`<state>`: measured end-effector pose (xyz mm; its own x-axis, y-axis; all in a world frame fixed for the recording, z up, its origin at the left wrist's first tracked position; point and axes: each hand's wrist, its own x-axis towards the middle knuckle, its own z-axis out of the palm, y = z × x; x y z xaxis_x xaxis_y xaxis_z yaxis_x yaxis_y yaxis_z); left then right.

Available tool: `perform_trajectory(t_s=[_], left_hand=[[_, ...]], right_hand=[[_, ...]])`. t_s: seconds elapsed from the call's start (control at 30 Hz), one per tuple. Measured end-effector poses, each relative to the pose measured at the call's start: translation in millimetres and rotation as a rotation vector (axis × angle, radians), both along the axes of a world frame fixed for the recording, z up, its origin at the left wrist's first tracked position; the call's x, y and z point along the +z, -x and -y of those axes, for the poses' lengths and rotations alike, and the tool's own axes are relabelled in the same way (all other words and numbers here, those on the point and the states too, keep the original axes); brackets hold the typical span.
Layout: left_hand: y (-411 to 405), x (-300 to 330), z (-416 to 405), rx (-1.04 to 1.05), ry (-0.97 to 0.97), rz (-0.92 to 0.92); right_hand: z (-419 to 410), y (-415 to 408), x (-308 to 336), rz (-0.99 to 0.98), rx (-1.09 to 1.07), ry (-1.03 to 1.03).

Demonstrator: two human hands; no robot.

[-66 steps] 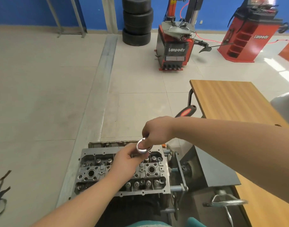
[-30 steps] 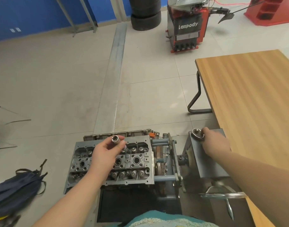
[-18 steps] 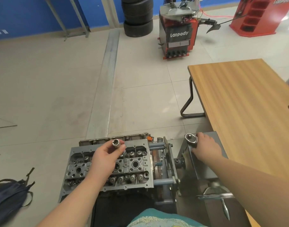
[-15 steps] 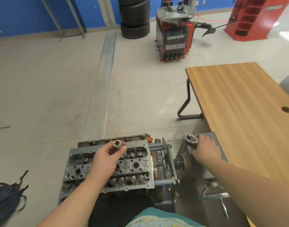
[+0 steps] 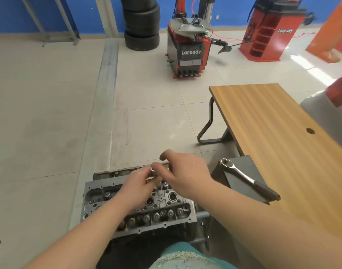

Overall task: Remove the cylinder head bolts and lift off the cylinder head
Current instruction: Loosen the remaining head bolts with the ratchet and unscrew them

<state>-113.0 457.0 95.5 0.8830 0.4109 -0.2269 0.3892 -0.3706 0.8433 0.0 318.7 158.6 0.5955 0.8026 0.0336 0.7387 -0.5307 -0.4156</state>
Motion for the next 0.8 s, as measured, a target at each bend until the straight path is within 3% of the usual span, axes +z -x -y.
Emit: perform_trajectory(t_s=[0.07, 0.23, 0.37, 0.47, 0.57, 0.67, 0.8], left_hand=[[-3, 5, -9, -0.112, -0.054, -0.023], [-8, 2, -30, -0.27, -0.022, -0.009], [-12, -3, -37, -0.31, -0.029, -0.008], [-15, -1, -37, -0.333, -0.014, 0.022], [-20, -5, -35, -0.248, 0.033, 0.083], [-22, -11, -34, -0.228, 0.059, 0.117], [-18, -12, -35, -0.311, 0.068, 0.059]], right_hand=[[-16, 8, 11, 0.148, 0.073, 0.181], [-25, 16, 19, 0.235, 0.148, 0.352], [-19, 9, 32, 0.136, 0.393, 0.395], [-20, 13, 37, 0.028, 0.271, 0.301], [-27, 11, 38, 0.146, 0.049, 0.461], [-30, 12, 37, 0.211, 0.116, 0.534], [-23, 6, 40, 0.122, 0.332, 0.471]])
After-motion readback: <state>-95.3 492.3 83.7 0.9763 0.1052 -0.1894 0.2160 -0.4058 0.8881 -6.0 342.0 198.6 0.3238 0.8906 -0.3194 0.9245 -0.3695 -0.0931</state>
